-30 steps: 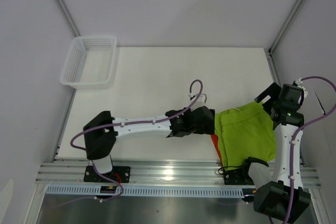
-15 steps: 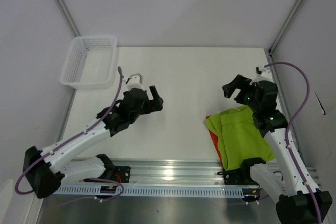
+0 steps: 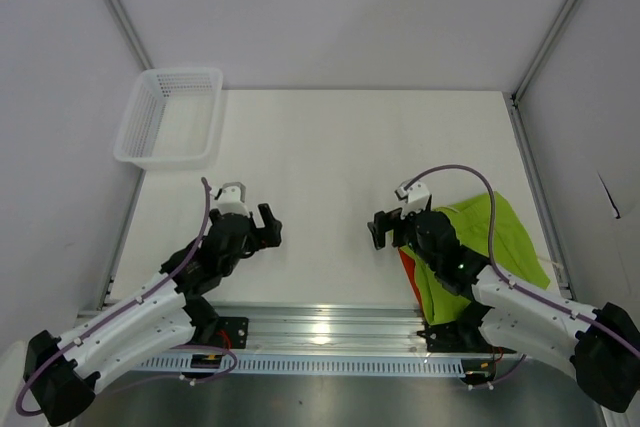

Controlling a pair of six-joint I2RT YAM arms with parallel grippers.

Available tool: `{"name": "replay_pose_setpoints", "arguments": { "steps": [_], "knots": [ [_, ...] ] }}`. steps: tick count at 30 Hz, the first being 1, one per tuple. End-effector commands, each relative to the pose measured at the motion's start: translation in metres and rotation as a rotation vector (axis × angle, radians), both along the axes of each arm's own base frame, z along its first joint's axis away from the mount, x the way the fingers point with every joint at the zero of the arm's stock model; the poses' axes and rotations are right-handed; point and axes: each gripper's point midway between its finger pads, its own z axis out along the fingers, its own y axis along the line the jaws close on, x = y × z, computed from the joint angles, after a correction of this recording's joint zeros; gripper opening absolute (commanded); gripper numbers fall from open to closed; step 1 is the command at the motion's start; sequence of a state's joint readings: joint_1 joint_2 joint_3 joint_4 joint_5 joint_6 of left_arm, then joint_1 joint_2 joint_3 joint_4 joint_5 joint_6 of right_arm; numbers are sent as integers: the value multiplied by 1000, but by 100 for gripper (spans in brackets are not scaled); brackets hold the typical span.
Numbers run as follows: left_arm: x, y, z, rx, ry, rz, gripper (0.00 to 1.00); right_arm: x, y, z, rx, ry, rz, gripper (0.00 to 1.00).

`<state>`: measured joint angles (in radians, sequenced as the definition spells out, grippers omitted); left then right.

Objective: Fold and stack the shorts
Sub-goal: Neatly place the folded shorts to the corner

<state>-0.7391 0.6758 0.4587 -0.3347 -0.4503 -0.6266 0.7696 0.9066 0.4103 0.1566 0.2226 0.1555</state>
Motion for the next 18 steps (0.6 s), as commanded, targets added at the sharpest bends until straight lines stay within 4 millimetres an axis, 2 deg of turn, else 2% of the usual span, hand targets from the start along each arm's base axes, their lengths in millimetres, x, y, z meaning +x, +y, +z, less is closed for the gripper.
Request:
{"name": "replay_pose_setpoints", "arguments": {
  "steps": [1, 2, 5, 7, 10, 13, 18],
  "knots": [
    [6, 0, 0, 5, -49, -8, 99, 15, -10, 29, 90, -157, -85, 99],
    [5, 0, -8, 18, -39, -14, 99, 13, -7, 27, 100, -150, -64, 99],
    [8, -19, -1, -8, -83, -110, 99, 10, 2, 25, 103, -150, -5, 99],
    [10, -24, 0, -15, -92, -131, 99, 11, 6, 26, 101, -147, 8, 99],
    [10, -27, -3, -20, -89, -137, 99, 12, 7, 22, 93, -132, 9, 99],
    [13, -33, 5, -59, -114, -144, 99, 12, 6, 23, 101, -138, 4, 99],
    [15, -31, 13, -50, -201, -171, 99, 12, 3, 26, 117, -145, -8, 99]
  ]
}}
